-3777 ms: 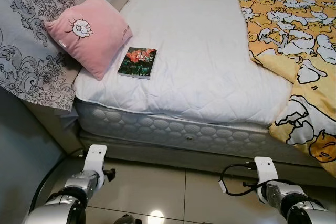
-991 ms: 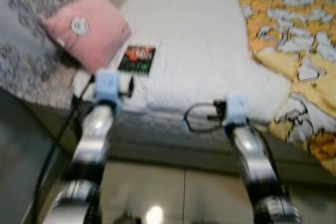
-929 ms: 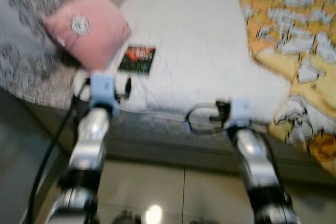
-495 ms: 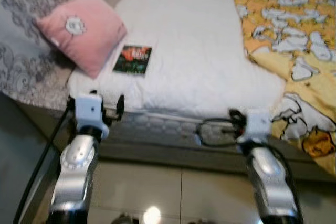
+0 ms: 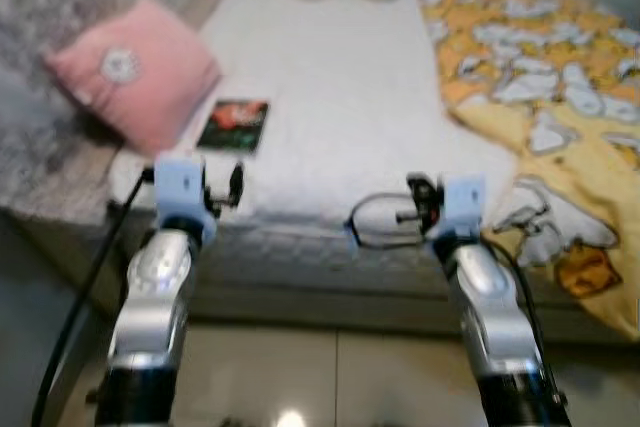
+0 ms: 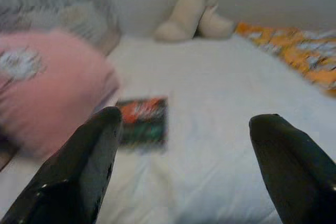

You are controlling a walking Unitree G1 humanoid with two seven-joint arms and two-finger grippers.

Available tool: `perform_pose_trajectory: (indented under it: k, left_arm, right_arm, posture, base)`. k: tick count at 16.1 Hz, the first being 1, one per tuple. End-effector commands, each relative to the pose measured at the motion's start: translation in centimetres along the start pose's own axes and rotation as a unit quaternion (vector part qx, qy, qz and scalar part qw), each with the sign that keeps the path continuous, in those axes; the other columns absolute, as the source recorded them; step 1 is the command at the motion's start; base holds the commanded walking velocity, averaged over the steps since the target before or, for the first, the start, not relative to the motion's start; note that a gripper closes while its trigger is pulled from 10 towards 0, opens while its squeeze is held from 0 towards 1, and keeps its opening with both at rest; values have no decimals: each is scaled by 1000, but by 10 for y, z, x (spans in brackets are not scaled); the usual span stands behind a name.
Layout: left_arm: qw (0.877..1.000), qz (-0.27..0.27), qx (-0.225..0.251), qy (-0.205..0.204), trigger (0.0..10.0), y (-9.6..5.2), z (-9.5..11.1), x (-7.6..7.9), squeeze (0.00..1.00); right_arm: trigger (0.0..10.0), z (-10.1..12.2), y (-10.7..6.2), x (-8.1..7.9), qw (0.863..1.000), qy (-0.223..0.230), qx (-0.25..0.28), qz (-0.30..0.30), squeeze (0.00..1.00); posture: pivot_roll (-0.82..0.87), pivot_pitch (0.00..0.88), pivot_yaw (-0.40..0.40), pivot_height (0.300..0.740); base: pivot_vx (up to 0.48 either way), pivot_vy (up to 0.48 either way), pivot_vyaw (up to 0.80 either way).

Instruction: Clean up the room

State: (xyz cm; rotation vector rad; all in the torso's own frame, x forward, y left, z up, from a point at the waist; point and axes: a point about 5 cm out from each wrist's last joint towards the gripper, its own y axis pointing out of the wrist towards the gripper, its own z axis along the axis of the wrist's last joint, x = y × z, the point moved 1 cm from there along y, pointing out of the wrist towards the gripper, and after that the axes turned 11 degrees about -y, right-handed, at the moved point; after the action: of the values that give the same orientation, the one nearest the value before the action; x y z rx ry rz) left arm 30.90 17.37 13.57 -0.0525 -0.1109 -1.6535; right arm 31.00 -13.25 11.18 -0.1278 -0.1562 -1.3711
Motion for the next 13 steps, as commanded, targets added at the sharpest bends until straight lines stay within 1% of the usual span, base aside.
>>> perform_pose_trajectory:
  k: [1, 2, 4, 8, 9, 11, 13]
  left_arm:
    - [1000, -9, -9, 2, 10000, 4, -3, 6, 0]
    - [1000, -5, -22, 10, 10000, 8, -7, 3, 0]
    - [999, 7, -31, 8, 10000, 9, -10, 0, 0]
    - [1000, 3, -30, 2, 10000, 14, -9, 0, 0]
    - [999, 1, -29, 13, 10000, 17, -8, 0, 0]
    - [999, -2, -29, 16, 10000, 19, -7, -1, 0]
    - [999, 0, -34, 19, 10000, 21, -8, -2, 0]
  right_arm:
    - [10000, -9, -2, 5, 1000, -1, -24, -10, 0]
    - [10000, -10, 0, 5, 1000, -4, -25, -6, 0]
    - [10000, -10, 0, 5, 1000, -5, -26, -6, 0]
    - [10000, -13, 2, 4, 999, -8, -30, -5, 0]
    - [10000, -13, 3, 4, 999, -9, -31, -5, 0]
    - [10000, -13, 5, 4, 999, -10, -31, -4, 0]
    - [10000, -13, 5, 4, 999, -9, -30, -4, 0]
  posture:
    - [-105, 0, -23, 740]
    - [-108, 0, -22, 740]
    - [-109, 0, -21, 740]
    - [-110, 0, -18, 740]
    - [-110, 0, -16, 740]
    - [-108, 0, -14, 740]
    - [-108, 0, -14, 740]
  base:
    - [311, -360, -644]
    - [356, -319, -619]
    - [0, 0, -616]
    - [0, 0, -614]
    - [0, 0, -619]
    - [0, 0, -619]
    - [0, 392, -619]
